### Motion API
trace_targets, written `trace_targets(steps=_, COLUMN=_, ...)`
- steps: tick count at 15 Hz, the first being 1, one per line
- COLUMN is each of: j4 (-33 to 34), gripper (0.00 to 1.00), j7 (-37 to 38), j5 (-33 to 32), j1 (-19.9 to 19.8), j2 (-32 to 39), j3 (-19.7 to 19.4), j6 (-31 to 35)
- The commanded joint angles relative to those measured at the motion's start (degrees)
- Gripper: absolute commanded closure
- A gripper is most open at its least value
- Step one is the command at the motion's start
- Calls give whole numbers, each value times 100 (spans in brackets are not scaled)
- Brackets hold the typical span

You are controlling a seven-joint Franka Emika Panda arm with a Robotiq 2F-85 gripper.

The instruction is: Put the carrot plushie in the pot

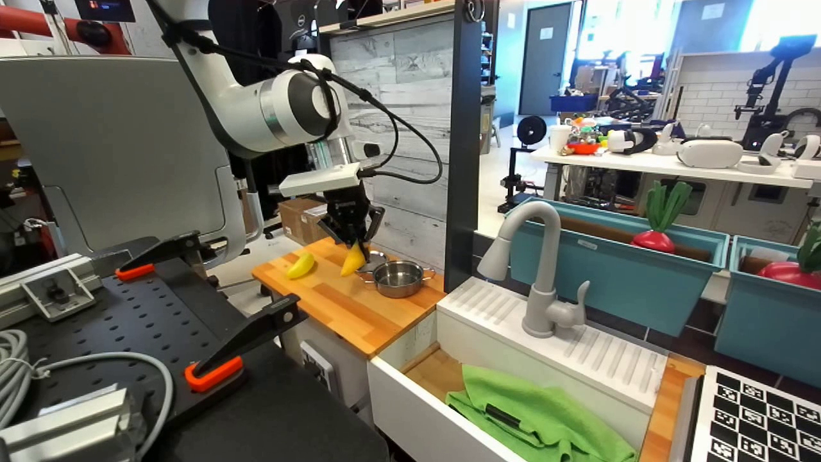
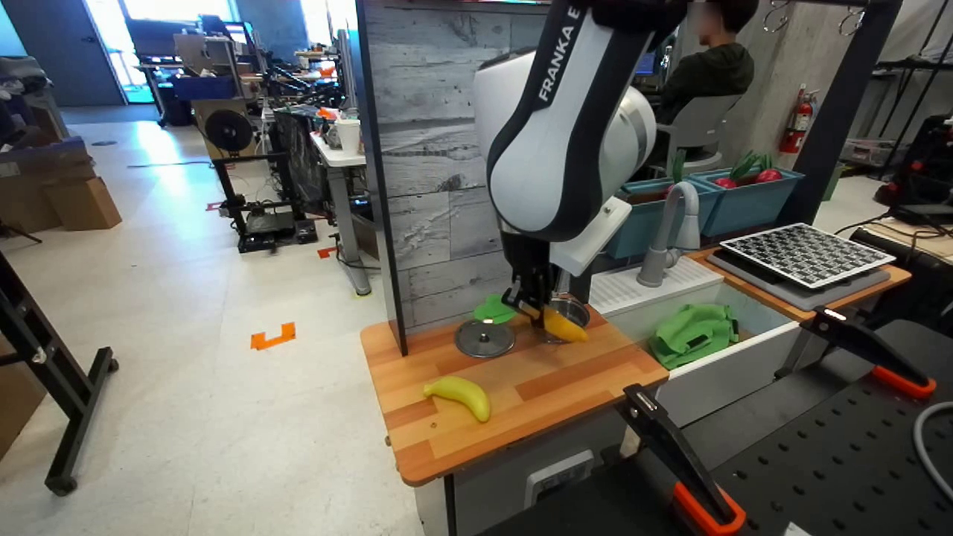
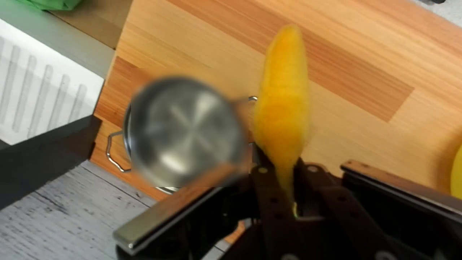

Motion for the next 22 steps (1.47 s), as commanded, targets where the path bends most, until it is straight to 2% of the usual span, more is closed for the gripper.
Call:
trace_targets(steps=1, j4=-320, gripper=97, j7=291, j5=-196, j1=74, j2=-280, j3=-256, j6=96)
trace_targets(steps=12, j4=241, gripper=97, j7=271, j5=-37, j1=-243, j2=39, j3=-228, j6=-122)
trace_targets(steps=22, j4=1350, gripper=97, j7=36, j5=35, j1=-438, j2=780, j3=47, j6=-532)
